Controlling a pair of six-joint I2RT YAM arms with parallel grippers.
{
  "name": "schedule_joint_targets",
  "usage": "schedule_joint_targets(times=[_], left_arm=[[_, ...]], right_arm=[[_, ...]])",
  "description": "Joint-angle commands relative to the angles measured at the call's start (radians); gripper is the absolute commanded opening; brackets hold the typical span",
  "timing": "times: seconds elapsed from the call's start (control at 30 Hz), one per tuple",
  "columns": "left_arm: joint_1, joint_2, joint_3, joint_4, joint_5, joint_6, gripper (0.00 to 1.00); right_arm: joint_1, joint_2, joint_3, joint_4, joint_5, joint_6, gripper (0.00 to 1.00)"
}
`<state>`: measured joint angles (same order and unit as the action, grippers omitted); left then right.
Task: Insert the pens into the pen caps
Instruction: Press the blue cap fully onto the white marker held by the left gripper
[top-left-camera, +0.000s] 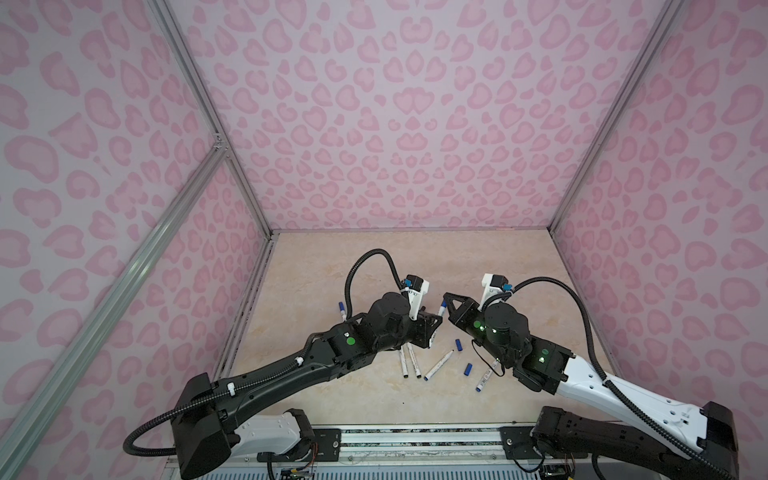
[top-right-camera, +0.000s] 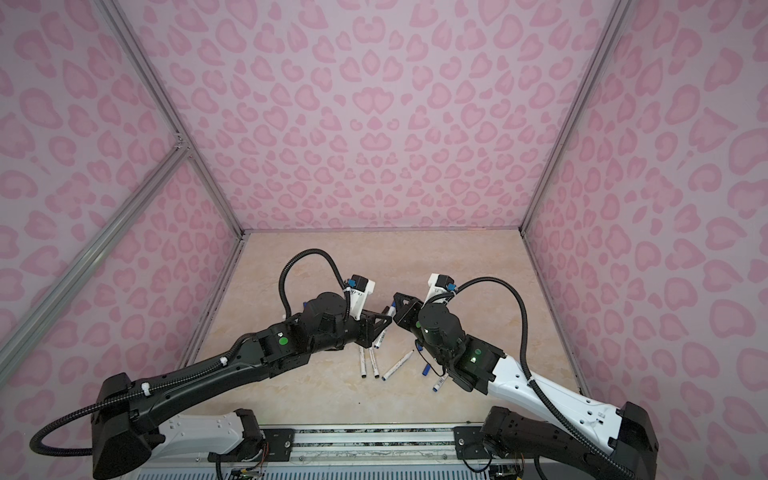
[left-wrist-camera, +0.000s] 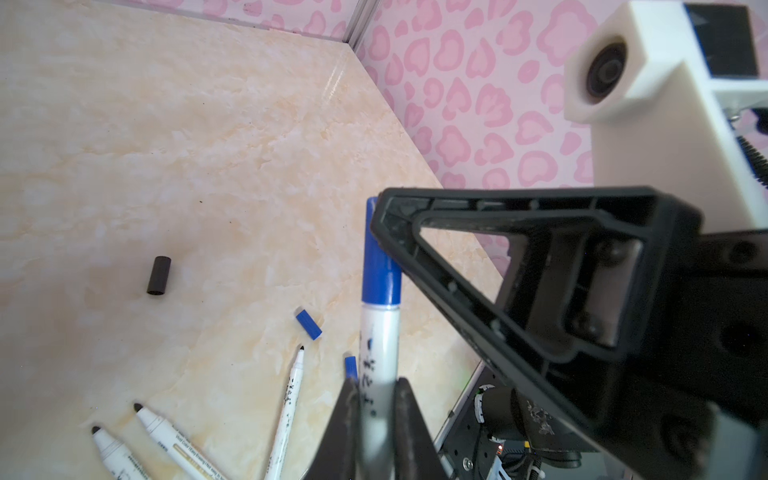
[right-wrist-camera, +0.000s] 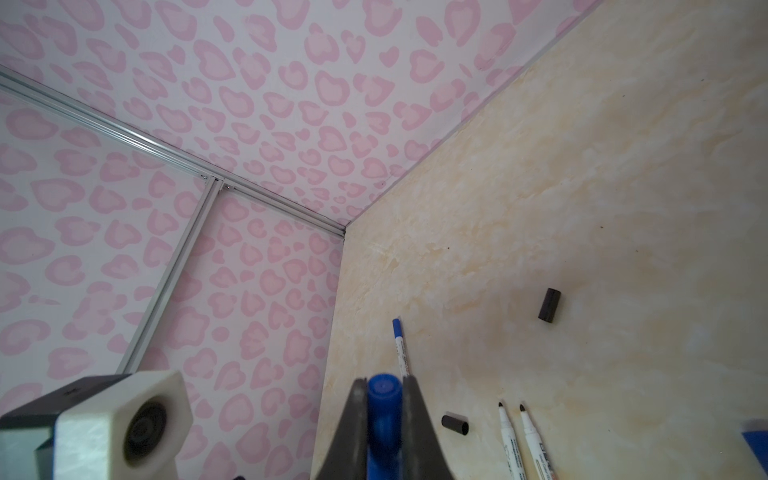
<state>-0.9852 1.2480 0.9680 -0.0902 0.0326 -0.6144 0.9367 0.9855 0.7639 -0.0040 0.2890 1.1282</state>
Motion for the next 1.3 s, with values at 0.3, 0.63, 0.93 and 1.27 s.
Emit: schedule_joint_targets(times=[0.3,0.63,0.93,1.27], left_arm=[[0.058,0.008,0.008,0.032,-0.085,-0.04,0.03],[0.103,-0.008,-0.011,0.089,0.048,-0.077,0.03],[0.096,0.01,0.023,-0.041,-0.21,-0.057,0.03],[0.098,0.0,0.037,-0.061,-0.235,-0.056,0.03]], right_arm=[[0.032,0.0,-0.056,0.144,-0.119,-0.006,0.0],[0.034,0.021,-0.063,0.215,-0.162,0.005,0.0],[0.081,0.075,0.002,0.107,-0.094,0.027,0.0],[0.098,0.101,-0.017,0.195,-0.106,0.012,0.0]])
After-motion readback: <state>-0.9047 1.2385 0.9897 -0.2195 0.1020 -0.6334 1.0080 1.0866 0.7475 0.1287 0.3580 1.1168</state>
